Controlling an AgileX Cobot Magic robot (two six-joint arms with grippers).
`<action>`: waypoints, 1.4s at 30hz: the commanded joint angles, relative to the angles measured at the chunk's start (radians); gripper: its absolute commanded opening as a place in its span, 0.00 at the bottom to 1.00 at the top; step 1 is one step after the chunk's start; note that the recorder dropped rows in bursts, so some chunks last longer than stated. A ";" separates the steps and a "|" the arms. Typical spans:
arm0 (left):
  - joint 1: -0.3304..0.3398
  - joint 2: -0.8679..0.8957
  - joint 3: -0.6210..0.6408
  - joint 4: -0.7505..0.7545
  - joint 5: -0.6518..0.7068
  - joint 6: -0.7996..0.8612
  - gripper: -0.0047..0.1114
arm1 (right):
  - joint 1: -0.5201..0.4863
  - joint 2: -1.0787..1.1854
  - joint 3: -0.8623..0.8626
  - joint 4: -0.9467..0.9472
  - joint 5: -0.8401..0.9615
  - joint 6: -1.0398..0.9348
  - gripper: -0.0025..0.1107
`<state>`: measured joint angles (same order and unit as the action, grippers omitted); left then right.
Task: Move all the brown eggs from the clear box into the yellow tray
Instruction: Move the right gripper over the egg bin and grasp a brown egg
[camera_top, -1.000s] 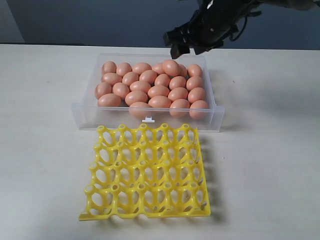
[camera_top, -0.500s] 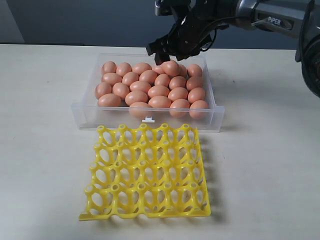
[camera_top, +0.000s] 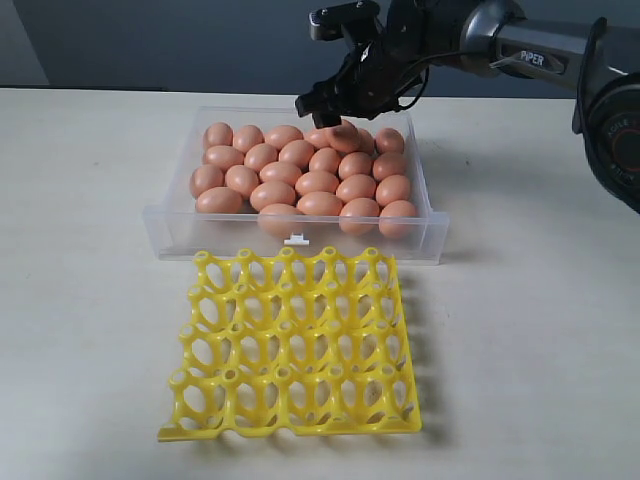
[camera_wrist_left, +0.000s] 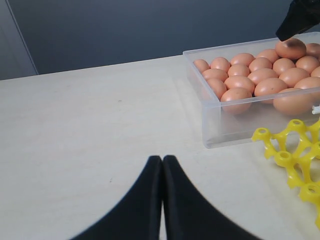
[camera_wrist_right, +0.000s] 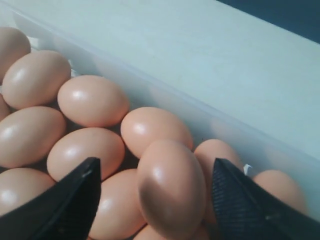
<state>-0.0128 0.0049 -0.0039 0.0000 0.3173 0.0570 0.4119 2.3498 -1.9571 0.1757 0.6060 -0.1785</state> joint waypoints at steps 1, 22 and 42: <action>0.004 -0.005 0.004 0.000 -0.010 0.000 0.04 | -0.003 -0.002 -0.008 -0.014 -0.009 0.000 0.56; 0.004 -0.005 0.004 0.000 -0.010 0.000 0.04 | -0.003 0.033 -0.008 -0.066 0.021 0.000 0.43; 0.004 -0.005 0.004 0.000 -0.010 0.000 0.04 | -0.003 0.064 -0.008 -0.007 0.004 0.000 0.13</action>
<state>-0.0128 0.0049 -0.0039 0.0000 0.3173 0.0570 0.4119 2.4130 -1.9613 0.1450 0.6083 -0.1762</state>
